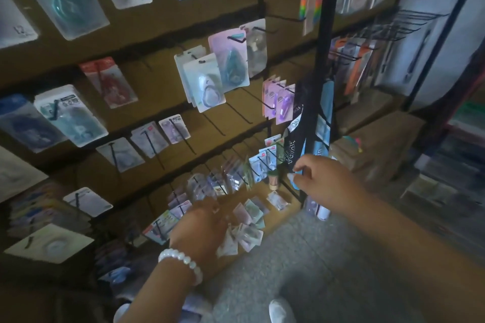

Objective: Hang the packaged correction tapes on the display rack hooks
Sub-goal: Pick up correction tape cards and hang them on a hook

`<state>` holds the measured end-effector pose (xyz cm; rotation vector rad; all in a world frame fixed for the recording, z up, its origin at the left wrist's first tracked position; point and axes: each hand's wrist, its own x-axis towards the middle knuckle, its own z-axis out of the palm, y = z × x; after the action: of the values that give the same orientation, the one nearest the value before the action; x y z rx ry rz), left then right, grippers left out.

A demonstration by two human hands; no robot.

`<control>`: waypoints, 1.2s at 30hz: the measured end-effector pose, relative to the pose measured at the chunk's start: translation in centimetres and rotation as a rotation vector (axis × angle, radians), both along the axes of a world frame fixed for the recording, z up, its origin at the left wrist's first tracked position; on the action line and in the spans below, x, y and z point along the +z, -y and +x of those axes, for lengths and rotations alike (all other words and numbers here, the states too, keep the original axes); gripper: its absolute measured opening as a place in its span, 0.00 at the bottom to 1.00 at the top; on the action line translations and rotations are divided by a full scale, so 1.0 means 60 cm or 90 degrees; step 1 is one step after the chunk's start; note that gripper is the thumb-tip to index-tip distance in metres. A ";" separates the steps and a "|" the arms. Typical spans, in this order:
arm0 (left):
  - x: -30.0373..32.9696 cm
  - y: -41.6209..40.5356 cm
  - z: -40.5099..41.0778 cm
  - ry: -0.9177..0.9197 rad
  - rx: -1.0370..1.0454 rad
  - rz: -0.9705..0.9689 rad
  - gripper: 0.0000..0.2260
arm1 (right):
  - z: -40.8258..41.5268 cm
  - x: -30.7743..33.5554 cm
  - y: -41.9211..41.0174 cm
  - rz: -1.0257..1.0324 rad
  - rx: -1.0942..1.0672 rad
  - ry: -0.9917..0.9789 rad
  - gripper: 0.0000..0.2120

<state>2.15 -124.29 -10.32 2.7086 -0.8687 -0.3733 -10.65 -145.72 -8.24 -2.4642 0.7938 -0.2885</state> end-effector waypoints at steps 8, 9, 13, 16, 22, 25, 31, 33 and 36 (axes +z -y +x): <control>-0.003 0.146 0.083 -0.098 0.071 -0.024 0.13 | 0.087 -0.002 0.127 -0.066 0.007 -0.028 0.09; 0.001 0.163 0.094 -0.116 0.070 -0.010 0.12 | 0.099 0.005 0.141 -0.097 0.002 -0.042 0.09; 0.004 0.203 0.133 -0.119 0.075 -0.020 0.12 | 0.149 0.011 0.183 -0.086 0.019 -0.057 0.09; -0.003 0.216 0.154 -0.138 0.099 -0.008 0.13 | 0.194 -0.005 0.196 -0.018 0.065 -0.062 0.07; -0.037 0.218 0.170 -0.090 0.154 -0.032 0.19 | 0.271 -0.047 0.209 0.009 0.150 -0.060 0.07; -0.050 0.223 0.167 -0.116 0.205 -0.024 0.19 | 0.292 -0.064 0.216 0.009 0.198 -0.073 0.07; -0.079 0.252 0.146 -0.087 0.308 -0.054 0.14 | 0.309 -0.088 0.254 0.000 0.272 -0.089 0.06; -0.101 0.260 0.139 -0.101 0.304 -0.038 0.12 | 0.309 -0.107 0.267 0.002 0.281 -0.091 0.06; -0.135 0.276 0.129 -0.118 0.271 -0.029 0.11 | 0.305 -0.144 0.280 0.006 0.287 -0.102 0.07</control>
<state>9.90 -140.84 -18.44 2.6669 -0.2361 -0.4893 7.63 -162.53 -16.89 -2.5949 0.2793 0.0797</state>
